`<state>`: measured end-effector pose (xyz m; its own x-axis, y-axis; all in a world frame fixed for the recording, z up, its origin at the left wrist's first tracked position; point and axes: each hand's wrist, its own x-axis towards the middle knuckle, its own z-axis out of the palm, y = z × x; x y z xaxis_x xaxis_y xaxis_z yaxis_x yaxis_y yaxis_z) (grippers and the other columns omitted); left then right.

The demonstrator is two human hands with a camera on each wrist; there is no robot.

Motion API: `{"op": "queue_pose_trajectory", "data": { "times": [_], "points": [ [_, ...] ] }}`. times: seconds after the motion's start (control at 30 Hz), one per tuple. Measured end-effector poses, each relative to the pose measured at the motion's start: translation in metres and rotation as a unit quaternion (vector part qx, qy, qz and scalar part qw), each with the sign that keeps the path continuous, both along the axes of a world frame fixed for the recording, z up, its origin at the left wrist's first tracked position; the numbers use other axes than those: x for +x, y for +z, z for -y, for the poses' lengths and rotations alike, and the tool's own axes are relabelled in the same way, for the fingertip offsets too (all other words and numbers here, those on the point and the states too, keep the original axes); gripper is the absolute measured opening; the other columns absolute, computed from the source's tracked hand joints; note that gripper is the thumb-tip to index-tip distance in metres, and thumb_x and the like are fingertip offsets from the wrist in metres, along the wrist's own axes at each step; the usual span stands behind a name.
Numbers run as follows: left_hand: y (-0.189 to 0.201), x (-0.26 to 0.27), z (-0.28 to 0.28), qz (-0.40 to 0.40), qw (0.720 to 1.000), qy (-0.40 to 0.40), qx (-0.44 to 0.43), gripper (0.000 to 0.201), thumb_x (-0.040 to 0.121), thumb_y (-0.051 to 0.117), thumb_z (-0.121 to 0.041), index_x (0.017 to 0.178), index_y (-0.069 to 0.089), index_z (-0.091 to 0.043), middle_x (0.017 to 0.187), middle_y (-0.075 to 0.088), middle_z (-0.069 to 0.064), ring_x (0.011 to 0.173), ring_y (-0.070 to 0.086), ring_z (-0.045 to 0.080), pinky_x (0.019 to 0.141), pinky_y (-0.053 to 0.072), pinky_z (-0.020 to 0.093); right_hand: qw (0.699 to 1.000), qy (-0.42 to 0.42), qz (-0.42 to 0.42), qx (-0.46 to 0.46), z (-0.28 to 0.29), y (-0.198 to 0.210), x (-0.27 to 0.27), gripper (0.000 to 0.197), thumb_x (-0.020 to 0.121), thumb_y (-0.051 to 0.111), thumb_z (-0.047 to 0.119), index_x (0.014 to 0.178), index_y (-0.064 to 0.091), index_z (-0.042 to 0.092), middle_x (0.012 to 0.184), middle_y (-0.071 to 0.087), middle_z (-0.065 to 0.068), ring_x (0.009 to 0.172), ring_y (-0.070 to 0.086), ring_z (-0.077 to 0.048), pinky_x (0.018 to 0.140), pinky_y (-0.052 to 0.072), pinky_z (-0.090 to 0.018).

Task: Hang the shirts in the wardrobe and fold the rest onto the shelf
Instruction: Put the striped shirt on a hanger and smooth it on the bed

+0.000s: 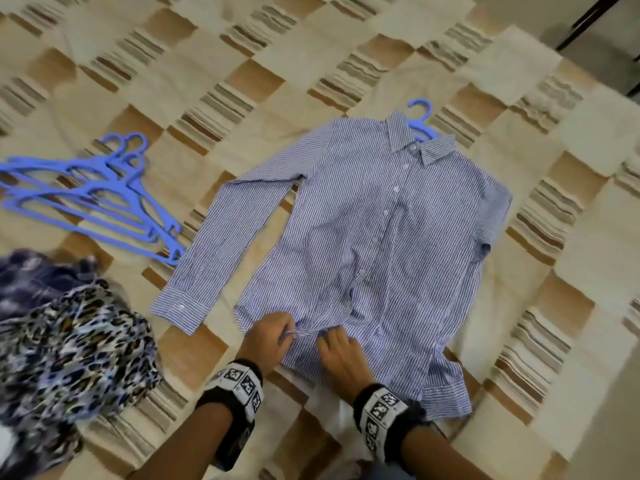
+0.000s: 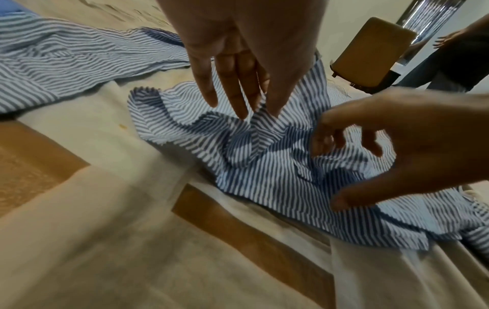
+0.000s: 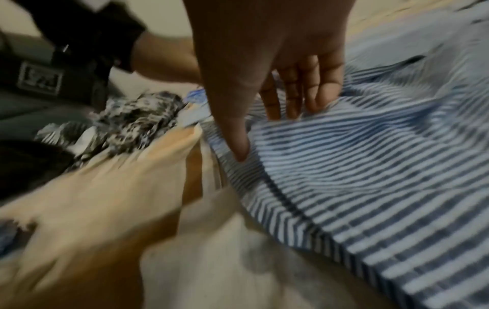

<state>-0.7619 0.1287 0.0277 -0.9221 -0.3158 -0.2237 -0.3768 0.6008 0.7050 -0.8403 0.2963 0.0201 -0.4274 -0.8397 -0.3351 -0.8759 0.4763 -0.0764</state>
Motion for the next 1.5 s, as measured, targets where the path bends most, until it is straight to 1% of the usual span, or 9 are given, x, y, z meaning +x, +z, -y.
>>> {"op": "queue_pose_trajectory", "data": {
  "times": [0.23,0.43,0.57,0.7,0.93,1.03,1.27,1.43,1.5],
  "points": [
    [-0.002,0.018,-0.016,0.079,0.997,-0.009,-0.011,0.018,0.073,0.063,0.001,0.08,0.06,-0.016,0.083,0.06,-0.004,0.082,0.052,0.011,0.07,0.042,0.023,0.998,-0.052,0.027,-0.029,0.003,-0.004,0.0,0.026,0.051,0.084,0.012,0.067,0.064,0.011,0.059,0.059,-0.003,0.055,0.058,-0.02,0.043,0.047,-0.027],
    [0.01,0.021,-0.013,0.118,0.99,-0.029,-0.073,0.03,0.06,0.071,0.006,0.064,0.058,-0.02,0.071,0.058,-0.007,0.07,0.054,0.014,0.066,0.044,0.026,0.957,-0.043,0.279,-0.057,-0.008,0.013,0.007,0.038,0.095,0.035,0.034,0.085,0.062,0.009,0.072,0.064,-0.009,0.063,0.06,-0.026,0.062,0.045,-0.033],
    [0.014,0.009,-0.014,0.213,0.956,-0.106,-0.17,0.043,0.051,0.076,0.0,0.057,0.048,-0.032,0.07,0.059,-0.007,0.075,0.059,0.018,0.077,0.041,0.032,0.959,-0.153,0.153,-0.182,-0.047,0.016,-0.028,0.032,0.089,0.037,0.035,0.071,0.056,0.017,0.06,0.056,0.003,0.054,0.057,-0.018,0.047,0.035,-0.022],
    [0.016,-0.026,-0.029,0.174,0.95,-0.11,-0.233,0.048,0.034,0.081,0.0,0.058,0.051,-0.029,0.062,0.055,-0.007,0.059,0.057,0.018,0.068,0.024,0.029,0.929,-0.332,0.003,-0.163,-0.12,0.019,-0.083,0.03,0.082,0.05,0.028,0.094,0.065,0.006,0.091,0.063,-0.009,0.08,0.061,-0.028,0.067,0.05,-0.031],
    [0.0,-0.101,-0.097,0.082,0.952,-0.195,-0.223,0.067,0.048,0.079,-0.01,0.108,0.051,-0.018,0.1,0.065,0.003,0.091,0.06,0.021,0.078,0.05,0.034,0.837,-0.432,0.336,0.026,-0.206,0.001,-0.117,0.047,0.073,0.07,0.039,0.108,0.063,0.009,0.1,0.065,-0.006,0.1,0.061,-0.023,0.077,0.043,-0.027],
    [-0.005,-0.121,-0.121,0.132,0.939,-0.241,-0.208,0.086,0.048,0.085,-0.016,0.125,0.048,-0.012,0.119,0.062,0.012,0.105,0.062,0.032,0.084,0.053,0.045,0.828,-0.505,0.242,-0.011,-0.247,0.007,-0.145,0.017,0.08,0.062,0.024,0.089,0.066,0.011,0.089,0.065,-0.013,0.092,0.062,-0.029,0.072,0.044,-0.031],
    [0.003,-0.145,-0.162,0.235,0.916,-0.246,-0.214,0.075,0.091,0.052,-0.03,0.15,0.008,-0.018,0.156,0.014,0.006,0.143,0.013,0.027,0.114,0.023,0.047,0.624,-0.723,-0.156,-0.253,-0.404,0.069,-0.244,0.025,0.083,0.043,0.019,0.097,0.059,0.004,0.095,0.058,-0.025,0.09,0.056,-0.044,0.07,0.045,-0.048],
    [0.011,-0.152,-0.174,0.246,0.905,-0.249,-0.242,0.069,0.094,0.047,-0.032,0.15,0.009,-0.018,0.156,0.013,0.005,0.143,0.012,0.024,0.115,0.021,0.041,0.796,-0.591,-0.121,0.051,-0.423,0.048,-0.254,0.025,0.08,0.057,0.005,0.105,0.064,0.006,0.104,0.057,-0.023,0.101,0.052,-0.041,0.086,0.044,-0.048],
    [0.011,-0.151,-0.169,0.241,0.908,-0.244,-0.241,0.068,0.093,0.049,-0.031,0.149,0.013,-0.019,0.155,0.018,0.005,0.143,0.015,0.024,0.114,0.023,0.041,0.78,-0.578,-0.036,0.237,-0.418,0.033,-0.244,0.031,0.091,0.052,0.028,0.121,0.056,0.021,0.124,0.049,-0.012,0.118,0.044,-0.032,0.097,0.039,-0.041]
  ]
}}
